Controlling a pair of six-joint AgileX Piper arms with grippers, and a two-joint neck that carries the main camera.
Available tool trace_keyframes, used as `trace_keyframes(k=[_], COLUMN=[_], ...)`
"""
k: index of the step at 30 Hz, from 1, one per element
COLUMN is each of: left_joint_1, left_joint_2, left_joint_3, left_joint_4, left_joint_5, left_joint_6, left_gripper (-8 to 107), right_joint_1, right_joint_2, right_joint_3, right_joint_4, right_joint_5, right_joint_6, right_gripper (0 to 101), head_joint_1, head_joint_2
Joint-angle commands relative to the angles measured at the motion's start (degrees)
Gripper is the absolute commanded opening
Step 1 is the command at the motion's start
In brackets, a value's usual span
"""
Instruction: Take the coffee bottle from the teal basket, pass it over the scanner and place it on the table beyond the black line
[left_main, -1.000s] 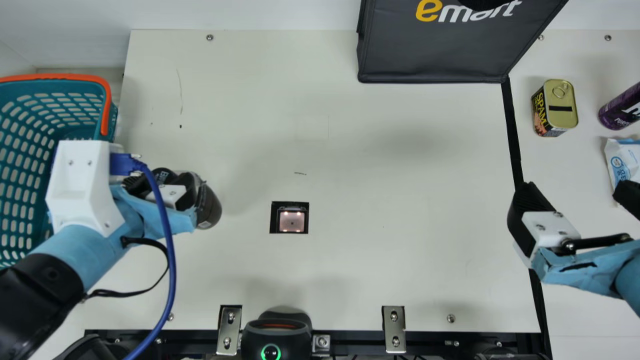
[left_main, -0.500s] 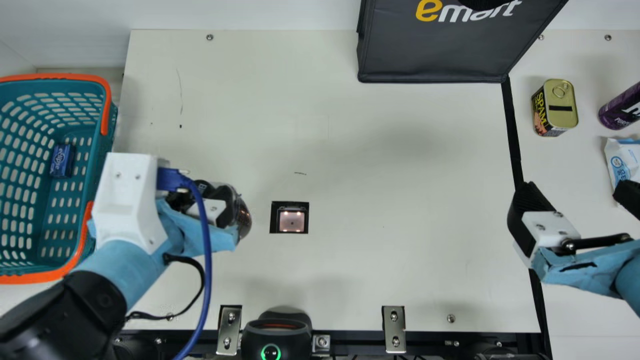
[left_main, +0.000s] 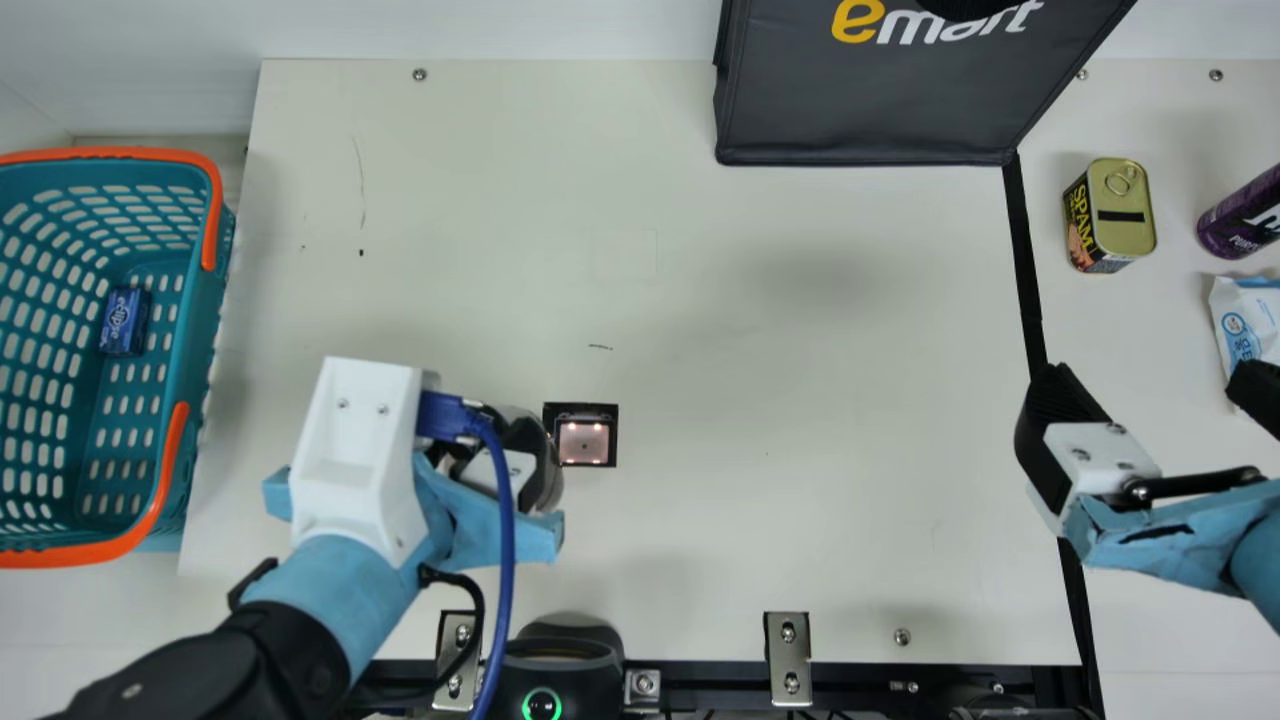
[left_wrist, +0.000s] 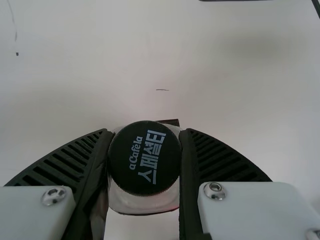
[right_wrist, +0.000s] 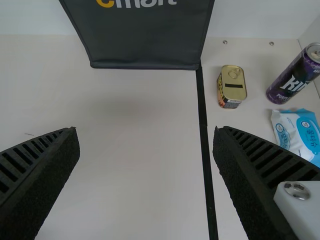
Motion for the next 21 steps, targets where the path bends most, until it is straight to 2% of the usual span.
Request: trace_keyframes(k=[1, 12, 21], left_joint_1=[-0.9, -3.5, -1.6], left_joint_2=[0.6, 3.5, 6.3], left_joint_3=[-0.2, -0.8, -1.6], left_joint_4=[0.2, 0.4, 0.4], left_joint_5=[0.1, -0.6, -3.1], left_joint_6=[-0.8, -4.0, -4.3], left_gripper=[-8, -8, -8], right_joint_1=[0.0, 0.0, 0.0], right_joint_2=[0.0, 0.0, 0.0], right_joint_3=[0.0, 0.0, 0.0], right_joint_4=[0.0, 0.0, 0.0], right_joint_5=[0.0, 0.0, 0.0], right_joint_6=[0.0, 0.0, 0.0], right_gripper=[95, 95, 95], head_joint_1=[-1.7, -1.7, -1.7], head_joint_2=[0.1, 0.1, 0.1])
